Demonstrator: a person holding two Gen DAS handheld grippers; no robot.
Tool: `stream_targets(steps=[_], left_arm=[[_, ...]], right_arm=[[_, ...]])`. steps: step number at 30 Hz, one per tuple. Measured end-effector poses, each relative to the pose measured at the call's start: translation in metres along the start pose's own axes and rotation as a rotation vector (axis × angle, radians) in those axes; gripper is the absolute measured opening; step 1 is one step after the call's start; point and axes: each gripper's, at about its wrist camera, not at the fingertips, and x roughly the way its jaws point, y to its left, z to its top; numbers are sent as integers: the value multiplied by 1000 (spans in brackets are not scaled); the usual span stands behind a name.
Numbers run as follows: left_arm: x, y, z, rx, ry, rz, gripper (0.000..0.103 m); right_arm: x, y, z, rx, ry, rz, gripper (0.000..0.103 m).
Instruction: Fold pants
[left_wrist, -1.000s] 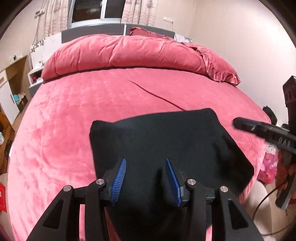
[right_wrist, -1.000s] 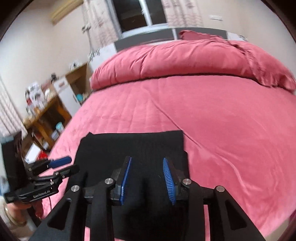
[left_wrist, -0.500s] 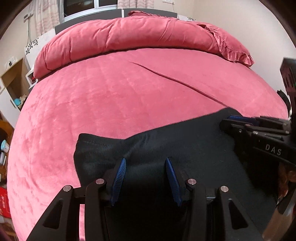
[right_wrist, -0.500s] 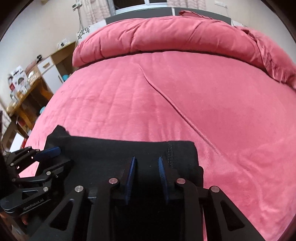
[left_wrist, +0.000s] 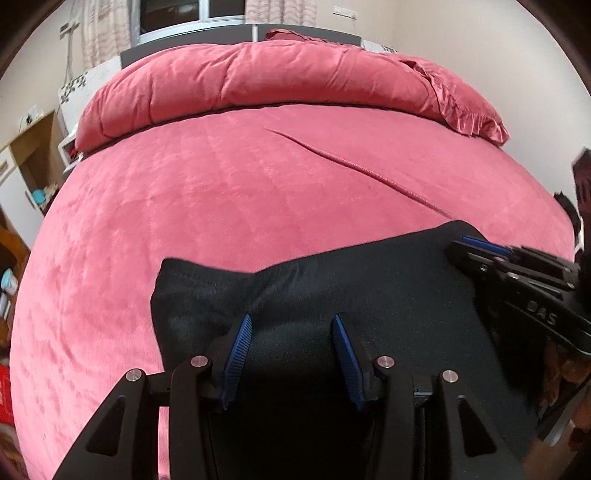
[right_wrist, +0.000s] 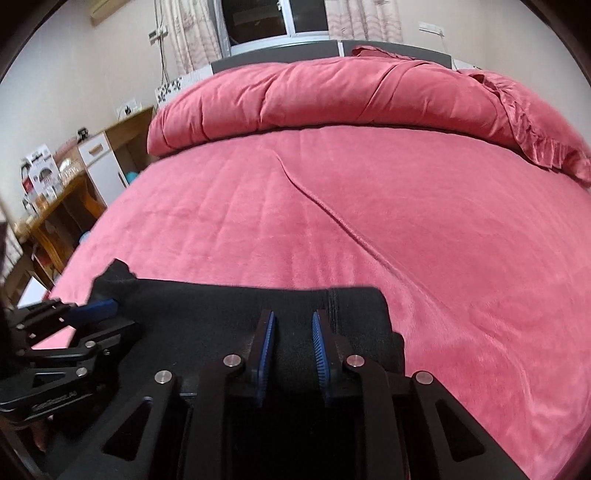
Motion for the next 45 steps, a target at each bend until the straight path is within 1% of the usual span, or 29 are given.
stream_targets(steps=[1, 3, 7, 13, 17, 21, 26, 28, 32, 35, 38, 45], left_arm=[[-4, 1, -2, -17, -3, -3, 48], [-10, 0, -6, -23, -12, 6, 48], [-21, -9, -15, 12, -24, 40, 49], [-44, -19, -27, 33, -40, 46, 49], [-58, -26, -35, 37, -33, 46, 49], [-67, -26, -44, -7, -6, 27, 49], [-75, -26, -58, -31, 11, 18, 49], [-77, -27, -66, -26, 23, 15, 49], [-80, -30, -79, -12, 32, 6, 49], [-85, -30, -93, -1, 36, -12, 50], [-91, -33, -104, 34, 34, -13, 51], [-96, -31, -108, 33, 36, -19, 52]], right_arm=[[-9, 0, -2, 14, -9, 19, 24], [-18, -1, -9, 30, -2, 29, 24], [-34, 3, -24, 13, 11, 18, 24], [-59, 2, -42, 39, 16, 24, 24], [-72, 0, -54, 65, 24, 26, 24], [-82, 1, -64, 52, 25, 8, 24], [-89, -7, -75, 72, 42, 1, 24], [-90, -9, -79, 71, 49, -6, 24], [-91, -6, -88, 24, 60, -26, 24], [-93, -9, -90, 35, 71, -15, 24], [-92, -14, -90, 55, 77, -3, 23], [-91, -13, -91, 46, 75, -11, 23]])
